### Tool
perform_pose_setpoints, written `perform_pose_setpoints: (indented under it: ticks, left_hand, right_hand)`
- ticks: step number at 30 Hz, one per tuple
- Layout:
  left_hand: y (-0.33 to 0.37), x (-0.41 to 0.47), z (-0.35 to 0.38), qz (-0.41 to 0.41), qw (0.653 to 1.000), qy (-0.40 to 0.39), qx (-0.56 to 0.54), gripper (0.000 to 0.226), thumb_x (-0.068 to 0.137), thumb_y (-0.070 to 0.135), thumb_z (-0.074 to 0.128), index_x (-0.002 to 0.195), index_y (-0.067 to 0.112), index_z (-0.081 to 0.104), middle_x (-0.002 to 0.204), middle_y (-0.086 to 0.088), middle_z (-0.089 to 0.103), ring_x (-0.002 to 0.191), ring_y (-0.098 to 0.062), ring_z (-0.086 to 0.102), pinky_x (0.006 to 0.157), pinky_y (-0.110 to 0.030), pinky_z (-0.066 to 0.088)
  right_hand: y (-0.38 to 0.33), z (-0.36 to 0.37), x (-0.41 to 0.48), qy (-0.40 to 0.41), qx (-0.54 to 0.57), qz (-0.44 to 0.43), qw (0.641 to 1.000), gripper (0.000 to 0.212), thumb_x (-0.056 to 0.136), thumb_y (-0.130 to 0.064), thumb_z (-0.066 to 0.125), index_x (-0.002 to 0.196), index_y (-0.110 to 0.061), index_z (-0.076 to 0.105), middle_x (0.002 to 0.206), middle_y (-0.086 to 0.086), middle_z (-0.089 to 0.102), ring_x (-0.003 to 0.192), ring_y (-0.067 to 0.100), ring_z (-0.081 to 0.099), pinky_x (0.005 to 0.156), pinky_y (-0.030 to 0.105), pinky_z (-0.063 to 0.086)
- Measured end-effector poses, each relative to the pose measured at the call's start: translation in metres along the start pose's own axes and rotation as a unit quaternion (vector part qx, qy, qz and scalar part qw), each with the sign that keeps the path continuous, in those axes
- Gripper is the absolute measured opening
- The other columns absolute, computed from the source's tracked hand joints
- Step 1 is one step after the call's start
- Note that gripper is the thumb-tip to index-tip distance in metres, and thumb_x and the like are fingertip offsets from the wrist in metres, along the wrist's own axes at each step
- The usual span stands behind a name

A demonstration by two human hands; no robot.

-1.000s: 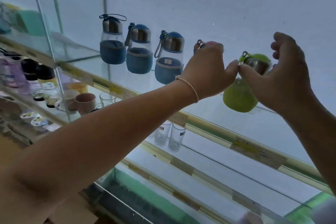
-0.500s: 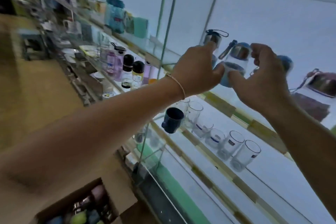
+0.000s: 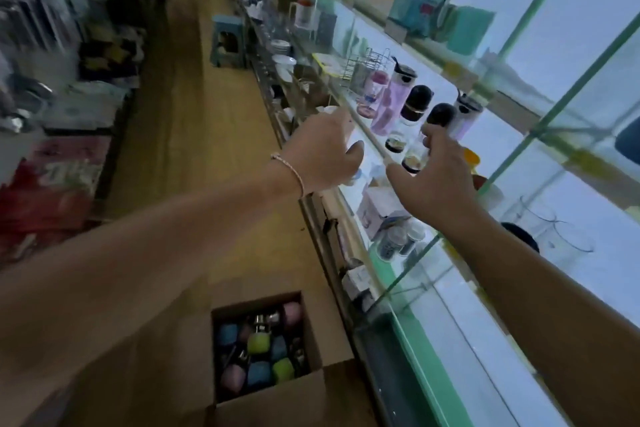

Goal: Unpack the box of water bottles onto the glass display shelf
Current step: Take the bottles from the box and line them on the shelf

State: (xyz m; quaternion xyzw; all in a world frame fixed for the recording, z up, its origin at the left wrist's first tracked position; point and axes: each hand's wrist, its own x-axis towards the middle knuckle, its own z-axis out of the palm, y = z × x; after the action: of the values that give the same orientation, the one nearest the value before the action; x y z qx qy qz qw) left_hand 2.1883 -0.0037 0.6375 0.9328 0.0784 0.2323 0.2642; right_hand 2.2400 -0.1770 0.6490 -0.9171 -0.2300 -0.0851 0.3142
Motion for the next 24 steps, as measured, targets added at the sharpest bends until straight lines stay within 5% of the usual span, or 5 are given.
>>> perform_pose_setpoints:
  ticks: [3,13,17,21,24]
  left_hand:
    - [-0.048,-0.015,-0.002,-0.049,0.998,-0.025,0.025,0.036,0.096,0.033,0.054,0.117,0.005,0.054,0.082,-0.005,0.059,0.072,-0.021,0.054,0.059,-0.033,0.043]
    - [-0.157,-0.085,0.083,-0.224,0.963,-0.138,0.055,0.046,0.093,0.042,0.054,0.124,0.008,0.051,0.111,-0.014,0.064,0.104,-0.031,0.061,0.088,-0.044,0.052]
    - [-0.179,-0.110,0.123,-0.264,0.948,-0.169,0.058,0.025,0.093,0.039,0.053,0.098,0.014,0.048,0.084,-0.005,0.055,0.082,-0.028,0.061,0.067,-0.035,0.050]
    - [-0.202,-0.137,0.173,-0.315,0.927,-0.199,0.044,0.022,0.095,0.035,0.051,0.100,0.013,0.053,0.085,-0.005,0.060,0.074,-0.021,0.056,0.063,-0.033,0.049]
    - [-0.227,-0.159,0.216,-0.378,0.902,-0.209,-0.002,0.021,0.095,0.034,0.053,0.094,0.014,0.053,0.080,-0.002,0.058,0.074,-0.021,0.059,0.056,-0.031,0.042]
  right_hand:
    - [-0.012,0.052,0.002,-0.050,0.014,0.005,0.999,0.072,0.085,-0.032,0.066,0.147,-0.015,0.036,0.141,0.010,0.046,0.131,0.029,0.042,0.104,0.042,0.039]
    - [0.015,0.184,-0.016,-0.232,0.000,0.041,0.972,0.073,0.083,-0.033,0.066,0.147,-0.015,0.036,0.144,0.009,0.044,0.132,0.028,0.042,0.105,0.039,0.038]
    - [0.050,0.239,-0.028,-0.304,0.003,0.061,0.951,0.077,0.073,-0.050,0.062,0.141,-0.020,0.042,0.135,0.007,0.052,0.125,0.030,0.050,0.101,0.048,0.048]
    - [0.093,0.295,-0.048,-0.364,0.003,0.082,0.928,0.068,0.087,-0.037,0.066,0.146,-0.015,0.040,0.140,0.008,0.049,0.130,0.027,0.046,0.104,0.039,0.041]
    - [0.132,0.338,-0.065,-0.385,0.009,0.082,0.919,0.043,0.086,-0.037,0.065,0.124,-0.020,0.054,0.114,0.002,0.060,0.110,0.025,0.057,0.087,0.036,0.050]
